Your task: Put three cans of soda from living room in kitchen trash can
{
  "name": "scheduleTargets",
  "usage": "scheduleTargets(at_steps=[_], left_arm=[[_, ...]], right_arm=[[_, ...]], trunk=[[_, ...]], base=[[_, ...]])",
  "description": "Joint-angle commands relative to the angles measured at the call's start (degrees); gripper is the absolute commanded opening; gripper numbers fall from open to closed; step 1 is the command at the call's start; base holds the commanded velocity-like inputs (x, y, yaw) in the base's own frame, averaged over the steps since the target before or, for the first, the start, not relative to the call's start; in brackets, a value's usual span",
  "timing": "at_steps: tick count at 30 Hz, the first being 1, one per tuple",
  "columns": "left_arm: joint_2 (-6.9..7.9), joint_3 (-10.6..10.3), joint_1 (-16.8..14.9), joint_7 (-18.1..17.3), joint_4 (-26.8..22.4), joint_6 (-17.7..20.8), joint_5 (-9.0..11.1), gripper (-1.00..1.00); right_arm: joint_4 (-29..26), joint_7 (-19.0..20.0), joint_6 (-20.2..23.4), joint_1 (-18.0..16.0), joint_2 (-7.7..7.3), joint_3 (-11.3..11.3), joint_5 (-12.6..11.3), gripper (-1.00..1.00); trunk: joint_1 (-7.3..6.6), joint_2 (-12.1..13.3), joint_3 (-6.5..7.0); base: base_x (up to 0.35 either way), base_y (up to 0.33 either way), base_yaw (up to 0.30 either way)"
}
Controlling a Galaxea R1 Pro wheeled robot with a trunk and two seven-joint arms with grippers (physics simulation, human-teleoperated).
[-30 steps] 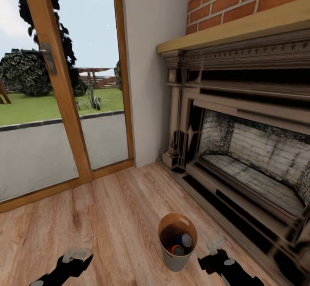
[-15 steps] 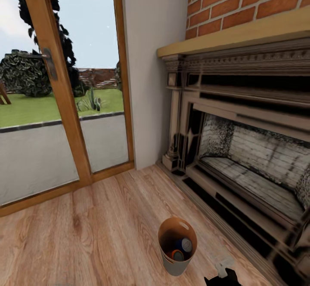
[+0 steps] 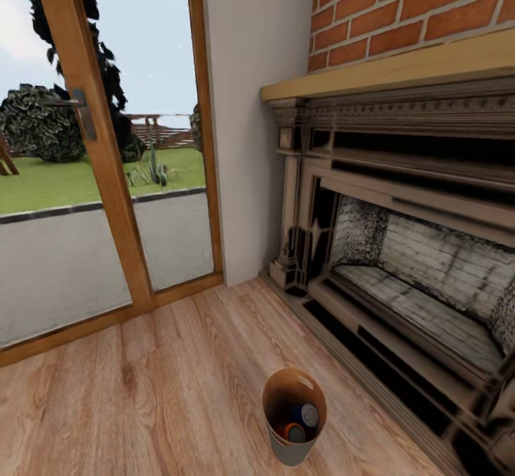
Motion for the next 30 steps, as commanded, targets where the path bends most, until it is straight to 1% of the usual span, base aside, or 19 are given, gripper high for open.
scheduleTargets(at_steps=[1,5,8,11,15,16,17,18,19,20,25,27,30], left_arm=[[0.00,0.0,0.2,0.4,0.0,-0.1,0.0,1.00],[-0.01,-0.1,1.0,2.1,0.9,-0.5,-0.1,1.00],[-0.01,-0.1,1.9,2.6,1.3,-0.7,-0.1,1.00],[-0.01,0.0,3.2,2.9,1.7,-1.2,0.0,1.00],[-0.03,0.0,3.7,3.1,1.8,-1.6,0.7,1.00],[-0.12,0.1,3.8,3.1,1.8,-1.7,1.5,1.00],[-0.12,0.1,3.8,3.1,1.8,-1.7,1.5,1.00],[-0.29,0.1,3.9,3.1,1.8,-1.8,2.7,1.00],[-0.35,0.1,3.9,3.1,1.9,-1.8,3.5,1.00],[-0.47,0.1,4.0,3.1,1.9,-1.9,5.2,1.00],[-0.63,0.2,4.1,3.2,1.9,-2.2,9.6,1.00],[-0.66,0.2,4.1,3.2,1.9,-2.4,10.7,1.00],[-0.69,0.2,4.1,3.2,1.9,-2.9,11.6,1.00]], right_arm=[[0.8,0.0,-0.8,0.0,-0.06,-0.1,0.0,1.00],[3.6,0.1,-3.6,0.1,-0.24,-0.2,-0.1,1.00],[5.0,0.2,-4.5,0.3,-0.36,-0.3,-0.2,1.00],[7.2,0.2,-6.4,0.5,-0.55,-0.4,-0.3,1.00],[9.1,0.2,-8.1,0.6,-0.61,-0.5,-1.3,1.00],[9.8,0.2,-9.1,0.8,-0.62,-0.5,-2.3,1.00],[9.8,0.2,-9.1,0.8,-0.62,-0.5,-2.3,1.00],[10.3,0.2,-10.2,1.2,-0.67,-0.5,-3.3,1.00],[10.5,0.2,-10.7,1.4,-0.75,-0.5,-3.8,1.00],[10.7,0.2,-11.6,1.9,-1.03,-0.5,-4.7,1.00],[11.1,0.2,-12.5,2.4,-1.50,-0.4,-5.9,1.00],[11.1,0.2,-12.7,2.5,-1.59,-0.4,-6.2,1.00],[11.3,0.2,-12.9,2.8,-1.69,-0.4,-6.4,1.00]], trunk=[[-0.23,0.4,0.19],[-1.11,2.0,0.91],[-1.76,3.2,1.44],[-2.42,4.4,1.98],[-3.30,6.0,2.70],[-3.52,6.4,2.88],[-3.74,6.8,3.06],[-3.96,7.2,3.24],[-4.18,7.6,3.42],[-4.40,8.0,3.60],[-5.50,10.0,4.50],[-5.94,10.8,4.85],[-6.60,12.0,5.39]], base=[[0.000,0.000,0.000],[0.000,0.000,0.000],[0.000,0.000,0.000],[0.000,0.000,0.000],[0.000,0.000,0.000],[0.000,0.000,0.000],[0.000,0.000,0.000],[0.000,0.000,0.000],[0.000,0.000,0.000],[0.000,0.000,0.000],[0.000,0.000,0.000],[0.000,0.000,0.000],[0.000,0.000,0.000]])
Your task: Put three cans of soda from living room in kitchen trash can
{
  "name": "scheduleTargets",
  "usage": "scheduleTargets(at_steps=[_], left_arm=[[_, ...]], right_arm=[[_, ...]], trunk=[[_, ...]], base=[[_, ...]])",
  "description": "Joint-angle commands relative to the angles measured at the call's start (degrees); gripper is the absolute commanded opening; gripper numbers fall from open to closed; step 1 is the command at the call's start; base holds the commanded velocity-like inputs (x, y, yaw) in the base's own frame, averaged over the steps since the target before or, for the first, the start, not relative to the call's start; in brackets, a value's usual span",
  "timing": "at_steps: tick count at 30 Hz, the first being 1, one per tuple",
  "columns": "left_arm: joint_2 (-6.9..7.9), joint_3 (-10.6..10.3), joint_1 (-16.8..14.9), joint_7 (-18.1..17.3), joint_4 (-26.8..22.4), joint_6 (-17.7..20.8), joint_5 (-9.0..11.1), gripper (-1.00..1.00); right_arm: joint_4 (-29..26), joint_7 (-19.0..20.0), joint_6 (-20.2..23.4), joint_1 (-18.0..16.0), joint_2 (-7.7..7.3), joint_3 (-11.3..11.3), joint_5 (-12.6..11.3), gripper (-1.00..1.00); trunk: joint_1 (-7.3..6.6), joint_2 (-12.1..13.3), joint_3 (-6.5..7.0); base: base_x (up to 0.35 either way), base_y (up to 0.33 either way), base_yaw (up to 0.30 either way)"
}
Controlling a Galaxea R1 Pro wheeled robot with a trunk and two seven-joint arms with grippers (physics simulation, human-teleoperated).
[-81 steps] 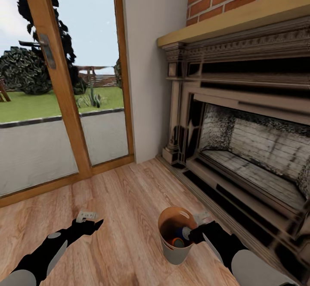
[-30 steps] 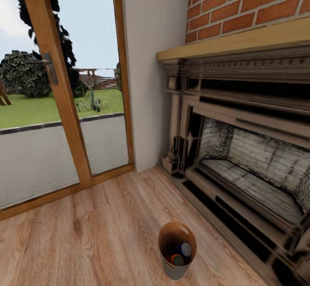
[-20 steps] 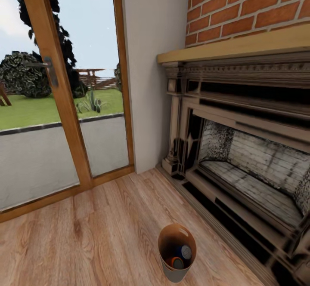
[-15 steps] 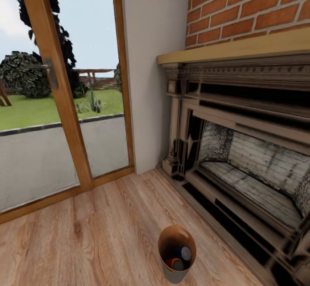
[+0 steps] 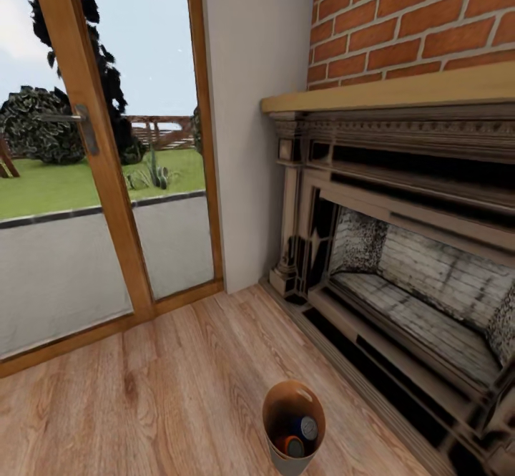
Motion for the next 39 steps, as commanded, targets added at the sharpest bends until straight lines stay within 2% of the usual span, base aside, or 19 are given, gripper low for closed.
scheduleTargets(at_steps=[1,7,10,18,34,39], left_arm=[[-0.01,0.0,0.0,0.0,0.0,-0.1,0.2,1.00],[-0.02,0.0,0.7,0.0,0.1,-0.6,0.8,1.00],[-0.03,0.0,2.6,0.0,0.1,-2.3,1.0,1.00],[-0.03,0.0,4.8,0.0,0.1,-3.5,1.1,1.00],[-0.10,0.0,5.6,0.1,0.2,-3.8,1.2,1.00],[-0.30,0.1,5.8,0.4,0.4,-3.8,2.0,1.00]], right_arm=[[0.0,0.0,0.0,0.2,-0.02,0.0,0.0,1.00],[0.2,0.0,-0.2,1.6,-0.15,0.0,-0.2,1.00],[0.3,0.0,-0.2,2.8,-0.89,-0.1,-0.3,1.00],[0.4,0.0,-0.2,4.2,-1.19,0.0,-0.3,1.00],[0.4,0.0,-0.1,6.2,-1.21,0.0,-0.4,1.00],[0.4,0.0,-0.1,6.7,-1.23,-0.1,-0.4,1.00]], trunk=[[-0.23,0.4,0.19],[-1.54,2.8,1.26],[-2.20,4.0,1.80],[-3.96,7.2,3.24],[-7.47,13.7,6.11],[-8.57,15.7,7.01]], base=[[0.000,0.000,0.000],[0.000,0.000,0.000],[0.000,0.000,0.000],[0.000,0.000,0.000],[0.000,0.000,0.000],[0.000,0.000,0.000]])
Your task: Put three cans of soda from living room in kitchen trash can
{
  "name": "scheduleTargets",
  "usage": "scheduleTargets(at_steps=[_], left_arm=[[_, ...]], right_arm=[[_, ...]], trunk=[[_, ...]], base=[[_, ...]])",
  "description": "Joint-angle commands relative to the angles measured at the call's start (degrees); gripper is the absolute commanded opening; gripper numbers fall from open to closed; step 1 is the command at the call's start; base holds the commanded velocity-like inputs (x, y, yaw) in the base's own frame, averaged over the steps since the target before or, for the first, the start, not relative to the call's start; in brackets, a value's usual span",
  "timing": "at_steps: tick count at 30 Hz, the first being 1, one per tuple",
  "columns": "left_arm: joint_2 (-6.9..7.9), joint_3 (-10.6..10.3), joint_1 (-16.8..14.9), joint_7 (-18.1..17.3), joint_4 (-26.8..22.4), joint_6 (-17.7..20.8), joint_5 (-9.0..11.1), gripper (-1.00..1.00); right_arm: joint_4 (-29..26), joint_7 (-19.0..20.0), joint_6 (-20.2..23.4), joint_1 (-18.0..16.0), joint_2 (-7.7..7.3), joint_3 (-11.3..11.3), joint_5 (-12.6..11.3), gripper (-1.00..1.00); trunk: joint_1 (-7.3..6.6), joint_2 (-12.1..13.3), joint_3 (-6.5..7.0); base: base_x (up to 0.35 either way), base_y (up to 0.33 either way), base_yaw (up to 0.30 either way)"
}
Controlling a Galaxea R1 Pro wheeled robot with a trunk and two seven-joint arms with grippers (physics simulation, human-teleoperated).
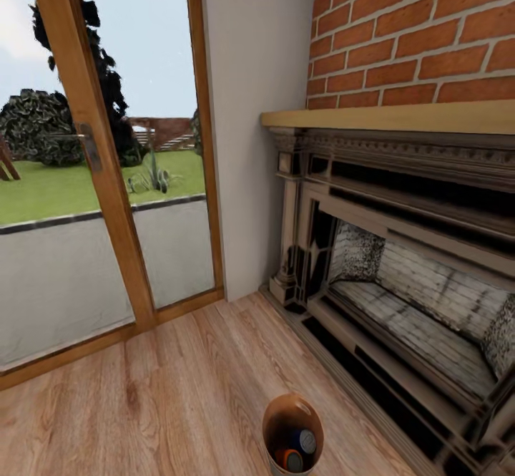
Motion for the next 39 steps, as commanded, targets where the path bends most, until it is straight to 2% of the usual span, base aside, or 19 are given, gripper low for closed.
scheduleTargets(at_steps=[1,14,24,39], left_arm=[[-0.11,0.0,0.2,0.0,0.1,0.0,0.1,1.00],[-0.97,-0.1,1.5,0.2,0.7,-2.6,0.7,1.00],[-2.14,-0.1,2.8,0.2,1.1,-7.0,0.6,1.00],[-2.62,-0.1,3.1,0.2,1.3,-7.9,0.5,1.00]], right_arm=[[0.0,0.0,0.0,0.0,0.00,0.0,0.0,1.00],[0.0,0.0,0.0,0.6,-0.01,0.0,0.0,1.00],[0.0,0.0,-0.1,1.1,0.02,0.0,0.0,1.00],[0.0,0.0,-0.1,1.2,-0.01,0.0,0.0,1.00]], trunk=[[-0.23,0.4,0.19],[-3.08,5.6,2.52],[-5.28,9.6,4.32],[-8.57,15.7,7.01]], base=[[0.000,0.000,0.000],[0.000,0.000,0.000],[0.000,0.000,0.000],[0.000,0.000,0.000]])
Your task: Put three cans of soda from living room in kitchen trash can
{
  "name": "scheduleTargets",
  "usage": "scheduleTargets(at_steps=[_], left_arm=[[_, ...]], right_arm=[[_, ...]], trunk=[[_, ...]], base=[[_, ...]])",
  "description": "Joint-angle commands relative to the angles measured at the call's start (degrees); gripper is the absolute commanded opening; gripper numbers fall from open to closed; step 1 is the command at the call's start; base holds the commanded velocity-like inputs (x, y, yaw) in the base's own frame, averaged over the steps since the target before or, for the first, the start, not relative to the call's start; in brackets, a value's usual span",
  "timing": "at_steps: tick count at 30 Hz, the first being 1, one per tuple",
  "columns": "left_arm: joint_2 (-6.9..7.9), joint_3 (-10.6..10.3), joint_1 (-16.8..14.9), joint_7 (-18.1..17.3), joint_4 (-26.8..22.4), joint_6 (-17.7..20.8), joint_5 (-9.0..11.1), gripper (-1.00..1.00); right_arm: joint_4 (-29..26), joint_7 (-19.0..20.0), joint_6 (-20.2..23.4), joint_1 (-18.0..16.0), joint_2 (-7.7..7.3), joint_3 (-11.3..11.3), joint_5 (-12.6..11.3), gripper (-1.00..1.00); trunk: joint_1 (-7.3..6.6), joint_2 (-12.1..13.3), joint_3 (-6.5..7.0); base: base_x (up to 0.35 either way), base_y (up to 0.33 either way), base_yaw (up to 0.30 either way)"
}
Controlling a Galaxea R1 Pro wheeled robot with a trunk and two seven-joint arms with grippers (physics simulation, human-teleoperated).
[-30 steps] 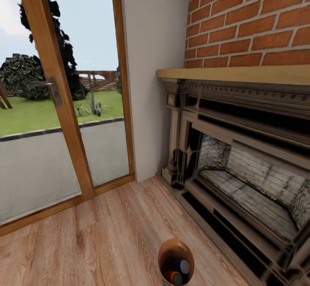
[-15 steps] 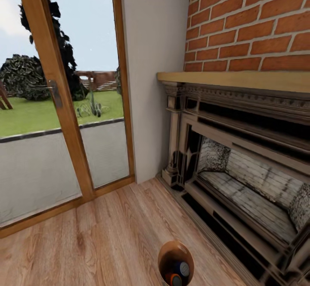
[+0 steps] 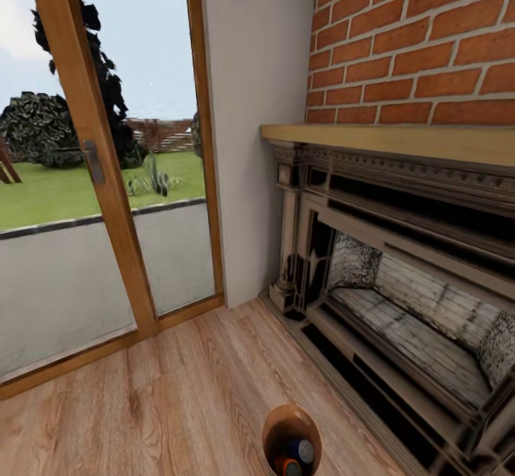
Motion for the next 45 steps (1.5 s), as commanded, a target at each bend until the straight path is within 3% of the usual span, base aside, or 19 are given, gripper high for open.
scheduleTargets(at_steps=[1,20,31,40,45], left_arm=[[0.00,0.0,0.0,0.0,0.0,0.0,0.0,1.00],[-0.01,0.1,0.0,0.0,0.0,0.3,0.0,1.00],[0.03,0.2,0.0,0.7,-0.1,1.1,0.0,1.00],[-0.01,0.1,-0.1,5.1,-0.1,1.5,-0.3,1.00],[-0.01,-0.2,-0.1,5.3,-0.1,1.5,-0.5,1.00]], right_arm=[[0.0,0.0,0.0,0.0,0.03,0.0,0.0,1.00],[0.0,-0.1,0.0,0.0,0.22,-0.1,0.0,1.00],[-0.6,0.0,0.1,0.0,0.66,-3.5,0.0,1.00],[-0.9,-0.4,0.4,0.0,1.11,-3.7,0.0,1.00],[-0.8,-0.4,0.5,0.0,1.10,-3.8,0.0,1.00]], trunk=[[-0.23,0.4,0.19],[-4.40,8.0,3.60],[-4.40,8.0,3.60],[-4.40,8.0,3.60],[-4.40,8.0,3.60]], base=[[0.000,0.000,0.000],[0.000,0.000,0.000],[0.000,0.000,0.000],[0.000,0.000,0.000],[0.000,0.000,0.000]])
